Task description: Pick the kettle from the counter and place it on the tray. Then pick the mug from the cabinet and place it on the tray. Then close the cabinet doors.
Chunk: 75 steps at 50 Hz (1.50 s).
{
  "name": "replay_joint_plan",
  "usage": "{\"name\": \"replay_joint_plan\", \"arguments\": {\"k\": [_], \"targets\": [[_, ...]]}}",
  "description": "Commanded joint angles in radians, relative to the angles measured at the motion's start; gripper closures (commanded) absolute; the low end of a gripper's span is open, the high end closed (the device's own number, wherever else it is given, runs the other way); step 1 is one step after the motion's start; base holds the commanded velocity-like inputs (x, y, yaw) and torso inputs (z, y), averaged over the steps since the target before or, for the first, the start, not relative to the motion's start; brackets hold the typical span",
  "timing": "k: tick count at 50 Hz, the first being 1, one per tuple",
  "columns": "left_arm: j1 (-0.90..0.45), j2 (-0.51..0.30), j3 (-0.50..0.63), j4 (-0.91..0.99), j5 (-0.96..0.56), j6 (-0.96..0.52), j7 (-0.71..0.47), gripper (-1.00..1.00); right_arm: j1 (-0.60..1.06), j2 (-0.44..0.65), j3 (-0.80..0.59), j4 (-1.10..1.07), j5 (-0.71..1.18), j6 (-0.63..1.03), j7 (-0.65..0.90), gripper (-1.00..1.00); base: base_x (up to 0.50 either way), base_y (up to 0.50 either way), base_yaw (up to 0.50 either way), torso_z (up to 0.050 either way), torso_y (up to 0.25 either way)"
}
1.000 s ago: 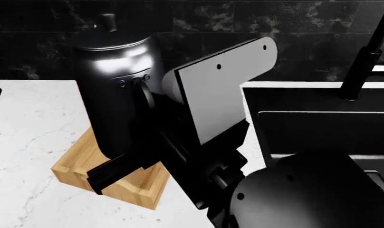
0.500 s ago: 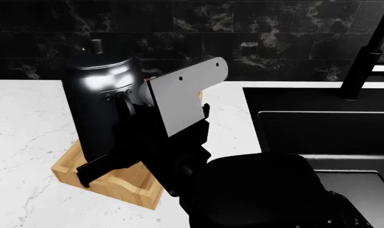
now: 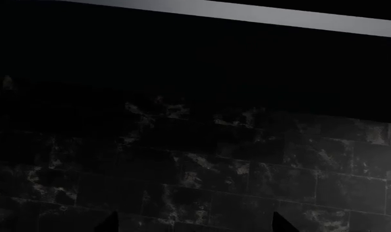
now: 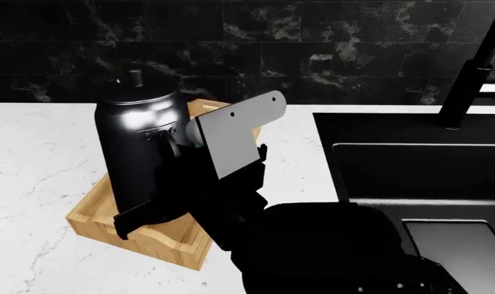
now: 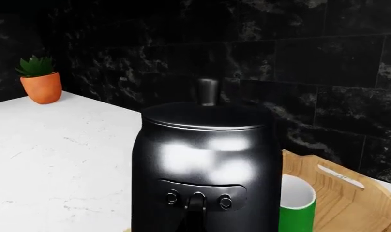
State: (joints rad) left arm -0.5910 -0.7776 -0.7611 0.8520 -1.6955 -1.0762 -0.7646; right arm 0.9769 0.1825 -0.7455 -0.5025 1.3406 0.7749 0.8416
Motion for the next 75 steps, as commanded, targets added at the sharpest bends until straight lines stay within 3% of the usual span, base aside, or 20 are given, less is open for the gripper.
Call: {"name": "replay_joint_plan", "arguments": {"k": [1,27,28,54,67,75], "targets": [[0.016,0.007,-0.011,0.002,0.012,0.000,0.013,-1.00,-0.031,0.017,-0.010,0.019,-0.048,-0.026,-0.044,1.00,0.00,0.00,0.00,0.000,0.010],[0.038,0.017,-0.021,0.001,0.028,0.005,0.030,-1.00,-0.094,0.044,-0.041,0.032,-0.070,-0.058,-0.087,1.00,0.00,0.00,0.00,0.000,0.000],[0.037,0.017,-0.020,0.000,0.029,0.005,0.030,-1.00,-0.096,0.046,-0.041,0.032,-0.066,-0.056,-0.085,-1.00,0.00,0.00,0.00,0.000,0.000],[0.050,0.019,-0.022,0.000,0.033,0.015,0.031,-1.00,-0.108,0.117,-0.055,-0.173,0.050,0.005,0.071,-1.00,0.00,0.00,0.00,0.000,0.000],[0.057,0.017,-0.024,0.002,0.025,0.022,0.025,-1.00,-0.027,0.205,0.042,-0.266,0.150,-0.007,0.171,-1.00,0.00,0.00,0.00,0.000,0.000],[0.044,-0.001,-0.018,0.000,-0.005,0.036,0.003,-1.00,0.124,0.263,0.139,-0.365,0.305,-0.036,0.312,-1.00,0.00,0.00,0.00,0.000,0.000]]}}
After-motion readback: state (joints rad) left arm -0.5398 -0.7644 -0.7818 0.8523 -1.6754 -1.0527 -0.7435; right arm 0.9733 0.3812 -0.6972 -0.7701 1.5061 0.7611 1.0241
